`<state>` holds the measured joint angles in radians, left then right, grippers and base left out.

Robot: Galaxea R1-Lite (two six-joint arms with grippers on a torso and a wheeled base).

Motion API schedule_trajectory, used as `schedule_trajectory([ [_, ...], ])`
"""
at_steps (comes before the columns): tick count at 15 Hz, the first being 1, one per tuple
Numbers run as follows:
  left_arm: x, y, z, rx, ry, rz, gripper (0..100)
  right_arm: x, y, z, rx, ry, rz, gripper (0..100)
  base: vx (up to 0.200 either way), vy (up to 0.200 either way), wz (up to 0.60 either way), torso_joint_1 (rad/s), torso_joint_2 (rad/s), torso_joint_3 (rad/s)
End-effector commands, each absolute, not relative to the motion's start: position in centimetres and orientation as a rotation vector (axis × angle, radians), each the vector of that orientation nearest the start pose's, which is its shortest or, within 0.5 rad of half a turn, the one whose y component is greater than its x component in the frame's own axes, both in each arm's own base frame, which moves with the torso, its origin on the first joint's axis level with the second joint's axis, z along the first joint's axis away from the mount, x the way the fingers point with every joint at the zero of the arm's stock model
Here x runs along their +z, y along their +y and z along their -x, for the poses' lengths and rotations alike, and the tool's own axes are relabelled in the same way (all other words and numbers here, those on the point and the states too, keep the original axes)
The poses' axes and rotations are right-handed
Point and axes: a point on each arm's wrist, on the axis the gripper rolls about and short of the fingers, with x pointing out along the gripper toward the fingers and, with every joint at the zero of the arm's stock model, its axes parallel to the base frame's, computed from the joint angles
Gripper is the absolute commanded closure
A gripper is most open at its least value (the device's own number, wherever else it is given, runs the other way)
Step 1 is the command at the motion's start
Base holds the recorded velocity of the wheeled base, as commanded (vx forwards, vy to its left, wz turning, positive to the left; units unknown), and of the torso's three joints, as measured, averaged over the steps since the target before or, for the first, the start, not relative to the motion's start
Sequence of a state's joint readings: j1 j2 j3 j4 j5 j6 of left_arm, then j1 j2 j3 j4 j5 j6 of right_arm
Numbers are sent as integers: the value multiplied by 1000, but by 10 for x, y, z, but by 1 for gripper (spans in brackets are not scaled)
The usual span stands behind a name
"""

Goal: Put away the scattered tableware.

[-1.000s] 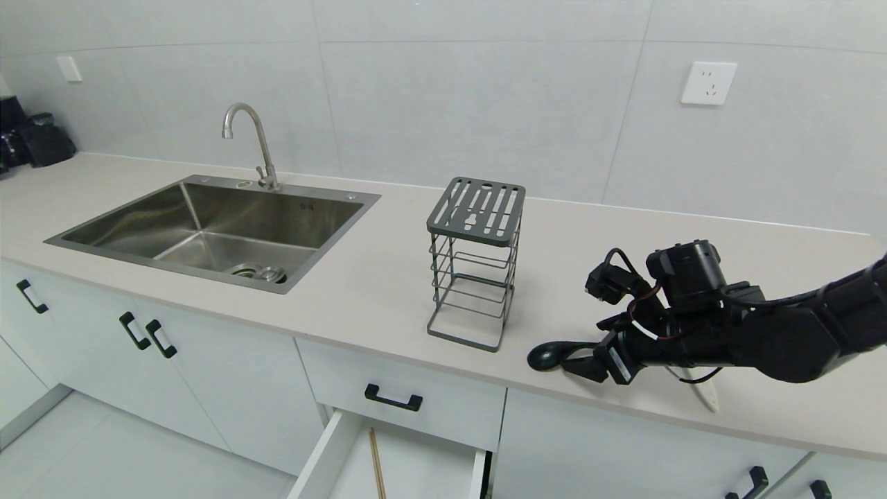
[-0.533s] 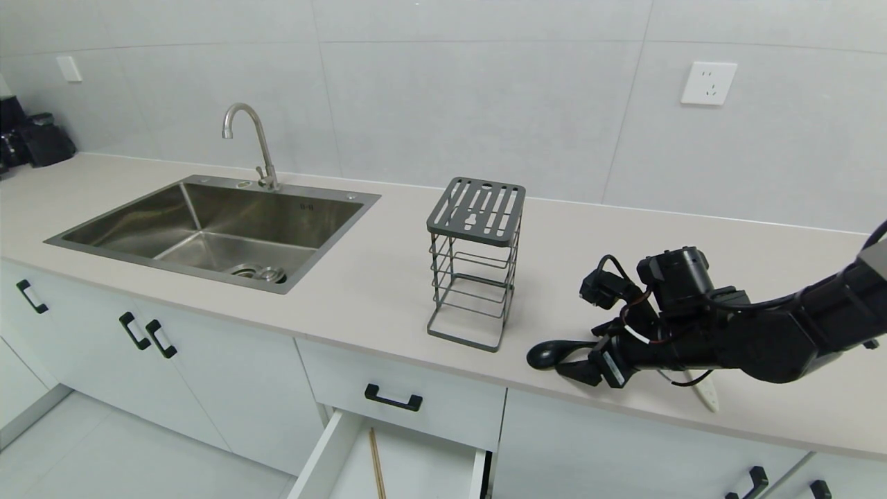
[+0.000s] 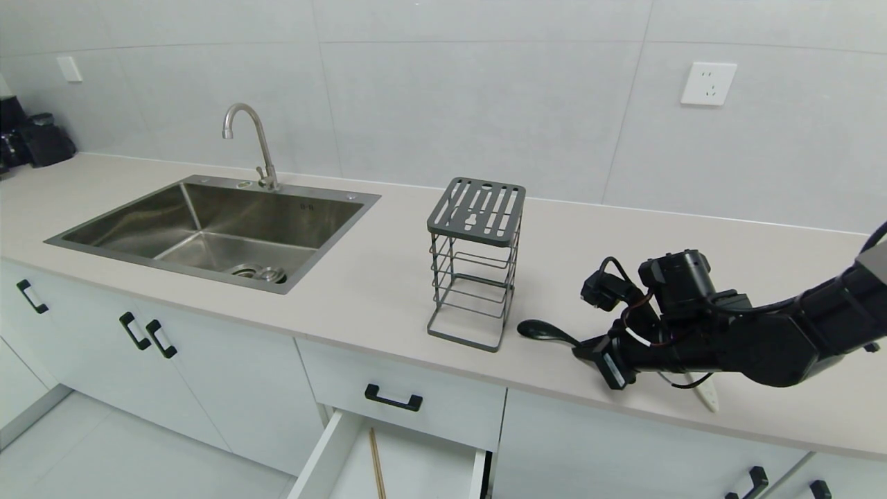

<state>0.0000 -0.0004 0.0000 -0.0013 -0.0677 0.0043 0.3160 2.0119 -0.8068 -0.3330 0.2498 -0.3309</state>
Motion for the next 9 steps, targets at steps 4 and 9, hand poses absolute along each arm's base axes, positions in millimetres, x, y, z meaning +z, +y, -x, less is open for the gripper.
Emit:
schedule_trajectory([
  [4,76,-2,23,-67,-2,-5,0,62,103,-303,667,779,330,100,0,0,0,0,0,0],
  [9,76,-2,23,-67,-2,-5,0,71,98,-283,671,741,340,100,0,0,0,0,0,0],
])
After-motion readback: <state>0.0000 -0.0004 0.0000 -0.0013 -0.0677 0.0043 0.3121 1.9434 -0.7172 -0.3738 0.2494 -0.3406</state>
